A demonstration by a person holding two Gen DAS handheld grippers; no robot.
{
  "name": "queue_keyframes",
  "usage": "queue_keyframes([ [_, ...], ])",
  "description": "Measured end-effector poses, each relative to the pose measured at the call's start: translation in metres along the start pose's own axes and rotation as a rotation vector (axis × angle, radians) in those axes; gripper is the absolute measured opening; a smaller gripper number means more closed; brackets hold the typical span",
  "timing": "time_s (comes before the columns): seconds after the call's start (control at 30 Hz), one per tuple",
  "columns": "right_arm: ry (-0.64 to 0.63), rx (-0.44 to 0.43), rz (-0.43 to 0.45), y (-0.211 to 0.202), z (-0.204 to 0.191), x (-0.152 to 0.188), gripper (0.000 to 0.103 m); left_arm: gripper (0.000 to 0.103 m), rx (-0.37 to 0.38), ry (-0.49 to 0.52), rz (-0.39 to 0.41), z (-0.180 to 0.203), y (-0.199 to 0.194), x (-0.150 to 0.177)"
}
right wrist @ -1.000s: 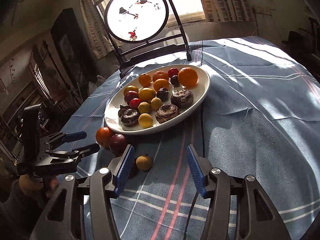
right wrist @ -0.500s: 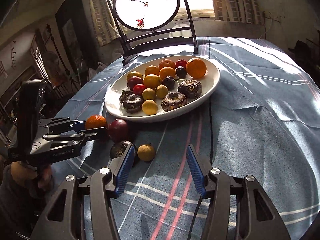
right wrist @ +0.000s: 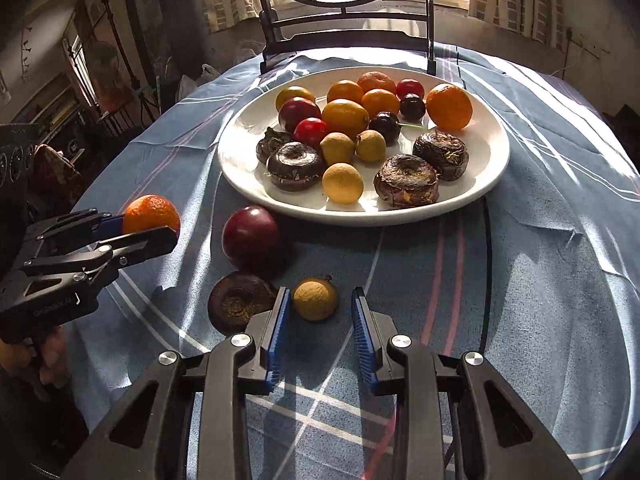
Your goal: Organize fruits
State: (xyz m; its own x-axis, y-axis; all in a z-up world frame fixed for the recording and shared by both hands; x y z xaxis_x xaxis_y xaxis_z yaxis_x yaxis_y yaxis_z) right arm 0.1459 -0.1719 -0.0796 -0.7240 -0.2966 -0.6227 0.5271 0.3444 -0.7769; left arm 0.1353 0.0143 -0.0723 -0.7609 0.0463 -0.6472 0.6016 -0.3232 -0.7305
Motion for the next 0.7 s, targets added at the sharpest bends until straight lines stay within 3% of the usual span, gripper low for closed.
queue_keyframes([
  [0.03, 0.005, -0.008, 0.004, 0.0, 0.0, 0.0, 0.022, 0.033, 0.002, -0.005, 0.003, -0.001, -0.001, 0.0],
  [0.2, 0.039, -0.022, 0.026, -0.006, 0.004, 0.003, 0.022, 0.033, 0.002, -0.007, 0.013, -0.001, -0.002, 0.001],
  [0.43, 0.108, -0.081, 0.126, -0.047, 0.024, 0.005, 0.022, 0.033, 0.035, -0.021, 0.064, -0.002, -0.014, -0.003],
  [0.7, 0.169, -0.083, 0.202, -0.056, 0.065, -0.06, 0.022, 0.033, 0.032, 0.024, 0.072, 0.024, 0.002, -0.06],
])
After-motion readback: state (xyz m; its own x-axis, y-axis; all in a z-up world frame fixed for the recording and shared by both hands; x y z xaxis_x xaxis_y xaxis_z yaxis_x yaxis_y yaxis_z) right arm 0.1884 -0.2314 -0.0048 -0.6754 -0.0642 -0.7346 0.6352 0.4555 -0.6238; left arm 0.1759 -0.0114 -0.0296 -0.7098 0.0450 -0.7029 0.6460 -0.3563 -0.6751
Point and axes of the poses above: each gripper's, at about its wrist camera, not at the fingertips, and y roughly the way its jaws point, z to its right, x to its underside, the point moved 1 cm from there along y, roughly the way its jaws point, and after that the axes turned 5 degrees about -y, right-handed, at the moved point
